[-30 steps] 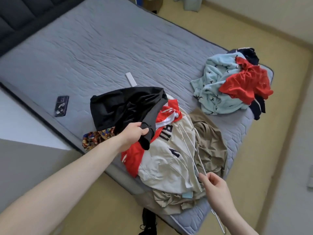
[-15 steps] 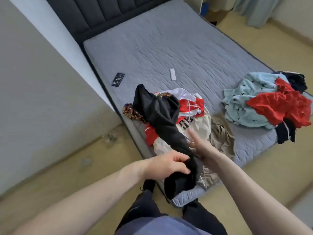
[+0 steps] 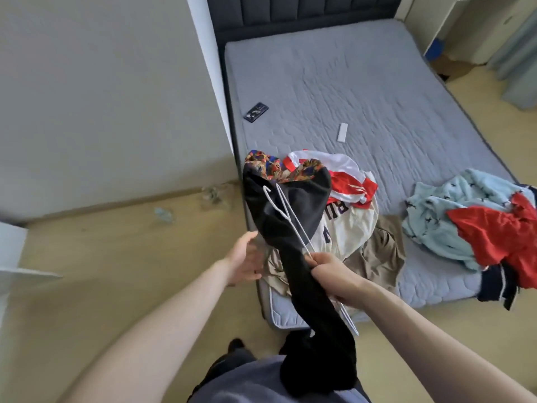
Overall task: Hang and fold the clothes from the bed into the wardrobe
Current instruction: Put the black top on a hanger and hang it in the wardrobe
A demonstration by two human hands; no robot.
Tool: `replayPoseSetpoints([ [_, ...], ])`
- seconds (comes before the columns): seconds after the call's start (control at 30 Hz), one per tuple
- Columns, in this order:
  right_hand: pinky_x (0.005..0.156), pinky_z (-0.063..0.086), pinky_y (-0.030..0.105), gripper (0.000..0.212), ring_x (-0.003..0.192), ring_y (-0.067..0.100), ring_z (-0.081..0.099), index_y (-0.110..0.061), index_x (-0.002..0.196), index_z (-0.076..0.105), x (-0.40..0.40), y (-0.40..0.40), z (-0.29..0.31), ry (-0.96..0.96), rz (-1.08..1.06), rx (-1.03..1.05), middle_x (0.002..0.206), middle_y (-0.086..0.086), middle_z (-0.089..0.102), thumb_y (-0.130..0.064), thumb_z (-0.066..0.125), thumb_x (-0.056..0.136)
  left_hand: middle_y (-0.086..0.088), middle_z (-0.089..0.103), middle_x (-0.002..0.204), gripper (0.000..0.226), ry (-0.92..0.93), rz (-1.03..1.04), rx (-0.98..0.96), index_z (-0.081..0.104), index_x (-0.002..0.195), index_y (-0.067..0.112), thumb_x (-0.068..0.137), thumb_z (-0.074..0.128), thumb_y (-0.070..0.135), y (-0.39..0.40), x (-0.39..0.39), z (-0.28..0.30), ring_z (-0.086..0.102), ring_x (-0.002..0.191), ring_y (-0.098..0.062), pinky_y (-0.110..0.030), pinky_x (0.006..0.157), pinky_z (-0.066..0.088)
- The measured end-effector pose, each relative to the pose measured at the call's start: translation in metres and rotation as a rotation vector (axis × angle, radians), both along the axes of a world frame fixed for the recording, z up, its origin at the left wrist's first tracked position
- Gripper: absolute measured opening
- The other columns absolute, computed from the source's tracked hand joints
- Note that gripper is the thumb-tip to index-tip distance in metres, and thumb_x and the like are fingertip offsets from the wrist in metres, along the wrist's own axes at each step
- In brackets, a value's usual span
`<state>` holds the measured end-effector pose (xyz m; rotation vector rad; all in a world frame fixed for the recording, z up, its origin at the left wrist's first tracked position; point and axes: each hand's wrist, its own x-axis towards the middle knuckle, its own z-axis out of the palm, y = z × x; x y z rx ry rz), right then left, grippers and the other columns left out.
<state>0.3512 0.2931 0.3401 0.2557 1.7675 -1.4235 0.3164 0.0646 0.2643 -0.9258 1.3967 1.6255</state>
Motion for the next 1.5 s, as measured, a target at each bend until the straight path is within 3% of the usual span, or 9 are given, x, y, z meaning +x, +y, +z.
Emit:
replayPoseSetpoints([
  [0.1, 0.045, 0.027, 0.021, 0.032, 0.051, 0.01, 0.045, -0.022, 0.064, 0.042, 0.029, -0.003, 0.012, -0.115, 0.085, -0.123, 0.061, -0.003, 0.045, 0.007, 0.034, 0.073, -0.007, 0.073, 0.115, 0.072, -0.087, 0.071, 0.073, 0.065, 0.119, 0.021, 0.077, 0.062, 0.079, 0.017, 0.002, -0.017, 0.07, 0.104, -0.026, -0.044, 0.098, 0.055],
  [0.27, 0.044, 0.015, 0.025, 0.041, 0.05, 0.011, 0.027, -0.023, 0.067, 0.028, 0.073, 0.009, -0.006, -0.155, 0.044, -0.161, 0.063, -0.001, 0.03, 0.017, 0.032, 0.073, -0.017, 0.065, 0.126, 0.056, 0.033, 0.085, -0.268, 0.056, 0.133, -0.002, 0.083, 0.073, 0.017, 0.025, 0.016, -0.048, 0.066, 0.109, -0.033, -0.042, 0.097, 0.055],
  [0.4, 0.041, 0.02, 0.021, 0.037, 0.05, 0.011, 0.026, -0.024, 0.06, 0.039, 0.094, 0.028, -0.021, -0.127, -0.185, -0.007, 0.062, -0.001, 0.037, 0.011, 0.047, 0.068, -0.014, 0.066, 0.107, 0.03, 0.247, 0.034, -0.429, 0.065, 0.113, 0.003, 0.083, 0.066, 0.005, -0.006, 0.036, -0.042, 0.06, 0.099, -0.032, -0.033, 0.082, 0.047],
  [0.67, 0.06, 0.047, 0.014, 0.017, 0.064, 0.001, 0.065, -0.024, 0.093, 0.073, 0.074, -0.01, -0.025, 0.289, -0.246, 0.318, 0.087, -0.009, 0.074, -0.012, 0.077, 0.081, 0.015, 0.07, 0.071, 0.022, 0.747, 0.009, -0.226, 0.07, 0.077, 0.016, 0.079, 0.061, -0.005, -0.09, 0.083, 0.061, 0.063, 0.07, -0.004, -0.013, 0.059, 0.048],
  [0.83, 0.062, 0.046, 0.02, 0.02, 0.067, 0.0, 0.061, -0.014, 0.093, 0.055, 0.041, -0.084, -0.013, 0.461, -0.263, 0.27, 0.108, -0.011, 0.072, -0.013, 0.073, 0.084, -0.004, 0.051, 0.075, 0.009, 0.881, -0.069, -0.08, 0.048, 0.075, -0.008, 0.07, 0.054, -0.003, -0.143, 0.115, 0.124, 0.049, 0.073, -0.016, -0.031, 0.067, 0.038],
  [1.07, 0.061, 0.039, 0.014, 0.048, 0.061, -0.012, 0.049, -0.015, 0.09, 0.034, 0.043, -0.173, -0.004, 0.662, 0.143, 0.066, 0.14, 0.0, 0.059, 0.006, 0.076, 0.08, -0.007, 0.057, 0.073, 0.024, 0.869, 0.083, 0.032, 0.06, 0.081, -0.008, 0.061, 0.048, -0.006, -0.195, 0.164, 0.181, 0.056, 0.068, -0.019, -0.022, 0.06, 0.042],
  [1.17, 0.075, 0.047, 0.033, 0.042, 0.092, 0.003, 0.052, 0.0, 0.096, 0.043, 0.057, -0.198, -0.011, 0.646, 0.37, 0.031, 0.113, -0.003, 0.062, -0.005, 0.079, 0.076, -0.018, 0.064, 0.087, 0.052, 0.838, 0.206, 0.036, 0.059, 0.1, -0.02, 0.05, 0.052, -0.006, -0.209, 0.18, 0.188, 0.065, 0.078, -0.028, -0.025, 0.063, 0.05],
  [1.3, 0.084, 0.051, 0.044, 0.018, 0.093, 0.011, 0.048, 0.007, 0.102, 0.063, 0.074, -0.218, -0.023, 0.56, 0.573, 0.16, 0.092, 0.006, 0.061, 0.005, 0.065, 0.084, -0.009, 0.073, 0.084, 0.051, 0.867, 0.335, 0.001, 0.078, 0.086, 0.01, 0.072, 0.038, -0.018, -0.236, 0.198, 0.192, 0.072, 0.076, -0.02, -0.022, 0.062, 0.056],
  [1.5, 0.051, 0.038, 0.018, 0.014, 0.053, 0.001, 0.049, -0.025, 0.062, 0.067, 0.073, -0.208, 0.019, 0.425, 0.25, 0.084, 0.055, -0.015, 0.053, -0.019, 0.064, 0.074, -0.002, 0.056, 0.074, 0.013, 0.809, 0.275, -0.501, 0.058, 0.074, 0.0, 0.073, 0.053, 0.012, -0.314, 0.211, 0.171, 0.054, 0.076, -0.017, -0.033, 0.069, 0.039],
])
